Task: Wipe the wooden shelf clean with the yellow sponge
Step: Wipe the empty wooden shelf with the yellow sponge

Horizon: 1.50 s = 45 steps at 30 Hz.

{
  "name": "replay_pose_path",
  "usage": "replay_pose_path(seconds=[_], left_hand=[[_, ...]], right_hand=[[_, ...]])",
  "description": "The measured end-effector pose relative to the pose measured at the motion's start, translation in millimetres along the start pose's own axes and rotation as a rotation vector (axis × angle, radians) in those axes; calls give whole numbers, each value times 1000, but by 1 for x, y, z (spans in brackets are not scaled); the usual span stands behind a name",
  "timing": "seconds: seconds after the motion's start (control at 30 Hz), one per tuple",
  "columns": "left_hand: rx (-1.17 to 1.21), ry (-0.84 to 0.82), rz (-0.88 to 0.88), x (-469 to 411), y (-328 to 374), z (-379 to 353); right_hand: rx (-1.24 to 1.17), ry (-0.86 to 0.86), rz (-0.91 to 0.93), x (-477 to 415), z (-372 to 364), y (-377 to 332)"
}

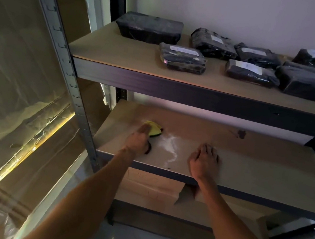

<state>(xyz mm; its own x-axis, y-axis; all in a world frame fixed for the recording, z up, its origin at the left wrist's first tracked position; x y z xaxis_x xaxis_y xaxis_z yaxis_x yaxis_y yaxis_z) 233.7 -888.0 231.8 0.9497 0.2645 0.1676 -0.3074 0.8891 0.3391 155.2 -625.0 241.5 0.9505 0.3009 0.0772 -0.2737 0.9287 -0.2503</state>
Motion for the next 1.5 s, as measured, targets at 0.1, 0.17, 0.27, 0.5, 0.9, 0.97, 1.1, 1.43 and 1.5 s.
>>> replay_pose_path(seconds=[0.1, 0.17, 0.27, 0.5, 0.9, 0.97, 1.1, 1.43, 1.5], left_hand=[[134, 50, 141, -4, -48, 23], [184, 190, 235, 1, -80, 46], [297, 216, 231, -4, -77, 54], [25, 30, -94, -21, -2, 20], [-54, -22, -217, -26, 28, 20], [53, 51, -288, -23, 31, 35], [438, 424, -339, -13, -33, 99], [77, 16, -252, -44, 28, 17], [196, 199, -228, -40, -1, 49]], right_hand=[[1, 8, -9, 0, 1, 1], [-4, 3, -15, 0, 1, 1], [1, 1, -22, -1, 0, 2], [-6, 13, -6, 1, 2, 1], [2, 36, -19, -1, 2, 2], [-3, 35, -7, 0, 3, 0], [1, 20, -27, 1, 3, 2], [9, 18, -18, 0, 2, 2], [-15, 11, -21, 1, 3, 2]])
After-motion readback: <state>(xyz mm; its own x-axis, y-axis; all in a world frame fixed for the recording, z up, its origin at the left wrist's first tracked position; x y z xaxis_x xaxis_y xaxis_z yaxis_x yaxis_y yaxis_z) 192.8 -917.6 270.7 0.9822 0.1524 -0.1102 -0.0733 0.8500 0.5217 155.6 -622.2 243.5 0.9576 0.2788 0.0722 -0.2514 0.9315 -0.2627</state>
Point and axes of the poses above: each hand's wrist, its own x-axis away from the middle knuckle, its own z-axis out of the back of the hand, y = z × x, the point moved 10 cm from there along -x, towards the middle knuckle, and after that the axes turned 13 degrees about -y, right-handed, at the moved point
